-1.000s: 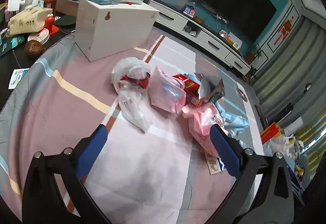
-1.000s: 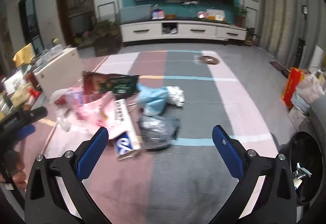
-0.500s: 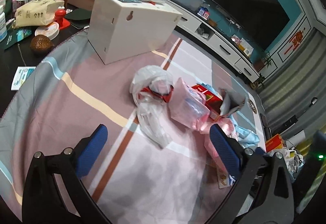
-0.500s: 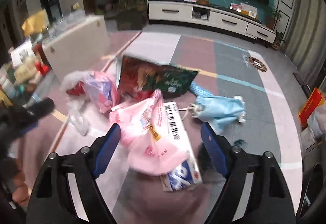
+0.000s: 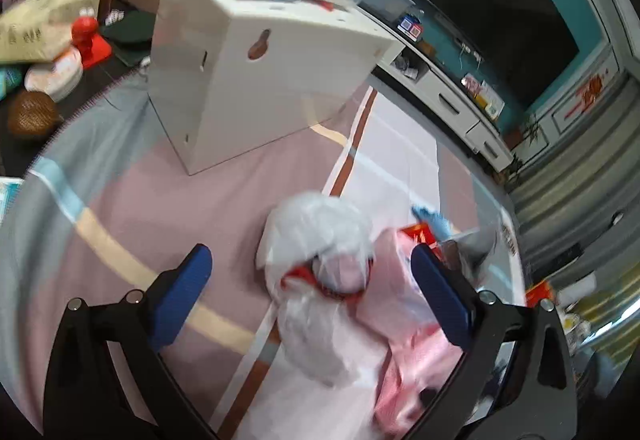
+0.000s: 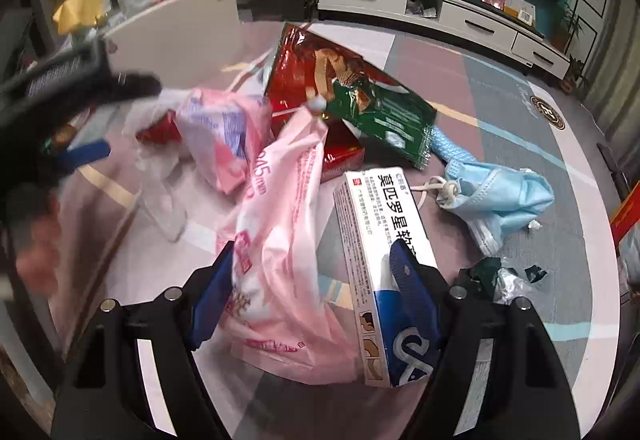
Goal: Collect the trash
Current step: 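Grasp the pink plastic bag with the right gripper while left grasps the white plastic bag, then lift the pink bag with the right tool toward the bin while left lifts the white bag, then carry the pink bag in the right tool and white bag in the left tool over the black bin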
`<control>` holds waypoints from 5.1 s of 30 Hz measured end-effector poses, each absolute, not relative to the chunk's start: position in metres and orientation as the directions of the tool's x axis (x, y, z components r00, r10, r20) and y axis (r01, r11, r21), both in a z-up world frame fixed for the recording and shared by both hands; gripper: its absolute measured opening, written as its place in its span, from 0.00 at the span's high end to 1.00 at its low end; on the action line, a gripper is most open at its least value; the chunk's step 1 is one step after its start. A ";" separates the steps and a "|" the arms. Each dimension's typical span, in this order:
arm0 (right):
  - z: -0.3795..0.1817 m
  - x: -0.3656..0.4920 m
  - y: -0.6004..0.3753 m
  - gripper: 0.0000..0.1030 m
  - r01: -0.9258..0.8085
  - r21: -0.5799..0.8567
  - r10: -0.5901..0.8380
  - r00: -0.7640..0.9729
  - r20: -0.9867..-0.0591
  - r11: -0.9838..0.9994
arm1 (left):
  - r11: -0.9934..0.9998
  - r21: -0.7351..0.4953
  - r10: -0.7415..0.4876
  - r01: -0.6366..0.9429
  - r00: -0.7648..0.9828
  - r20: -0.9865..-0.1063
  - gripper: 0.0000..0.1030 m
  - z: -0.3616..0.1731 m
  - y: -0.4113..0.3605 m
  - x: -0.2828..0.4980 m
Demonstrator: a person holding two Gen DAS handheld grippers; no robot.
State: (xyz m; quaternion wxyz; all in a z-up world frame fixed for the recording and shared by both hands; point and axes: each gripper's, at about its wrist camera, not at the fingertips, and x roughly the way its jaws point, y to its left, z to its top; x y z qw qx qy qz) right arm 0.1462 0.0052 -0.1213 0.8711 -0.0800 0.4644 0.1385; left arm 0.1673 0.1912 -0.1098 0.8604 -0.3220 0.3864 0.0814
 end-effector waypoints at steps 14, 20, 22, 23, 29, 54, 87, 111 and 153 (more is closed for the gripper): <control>-0.124 0.135 0.010 0.73 -0.339 -0.088 0.121 0.549 -0.827 0.937 | 0.837 -0.402 -0.085 -0.371 0.639 -0.765 0.70 -0.133 0.164 0.178; -0.117 0.131 0.002 0.81 -0.325 -0.062 0.130 0.536 -0.834 0.944 | 0.831 -0.419 -0.101 -0.365 0.642 -0.760 0.73 -0.124 0.163 0.169; -0.112 0.129 -0.001 0.81 -0.324 -0.045 0.145 0.538 -0.831 0.945 | 0.838 -0.411 -0.084 -0.360 0.658 -0.748 0.73 -0.116 0.161 0.163; -0.108 0.127 -0.003 0.81 -0.321 -0.042 0.148 0.544 -0.826 0.946 | 0.838 -0.413 -0.082 -0.356 0.667 -0.741 0.73 -0.110 0.160 0.159; -0.087 0.116 -0.015 0.81 -0.287 -0.014 0.165 0.588 -0.792 0.958 | 0.846 -0.434 -0.105 -0.310 0.701 -0.705 0.73 -0.084 0.150 0.141; -0.021 0.036 -0.094 0.81 -0.009 0.015 0.017 0.763 -0.646 1.000 | 0.859 -0.496 -0.212 -0.127 0.794 -0.570 0.73 -0.022 0.101 0.091; 0.028 -0.054 -0.246 0.81 0.318 0.197 -0.198 0.864 -0.464 0.927 | 0.924 -0.358 -0.325 0.137 0.775 -0.543 0.73 0.011 -0.085 0.039; -0.005 -0.118 -0.376 0.81 0.599 0.347 -0.407 0.772 -0.488 0.721 | 0.855 -0.330 -0.518 0.399 0.644 -0.564 0.73 0.009 -0.240 0.019; -0.079 -0.124 -0.456 0.81 0.743 0.475 -0.355 0.653 -0.669 0.472 | 0.809 -0.277 -0.523 0.518 0.420 -0.742 0.72 -0.062 -0.377 0.036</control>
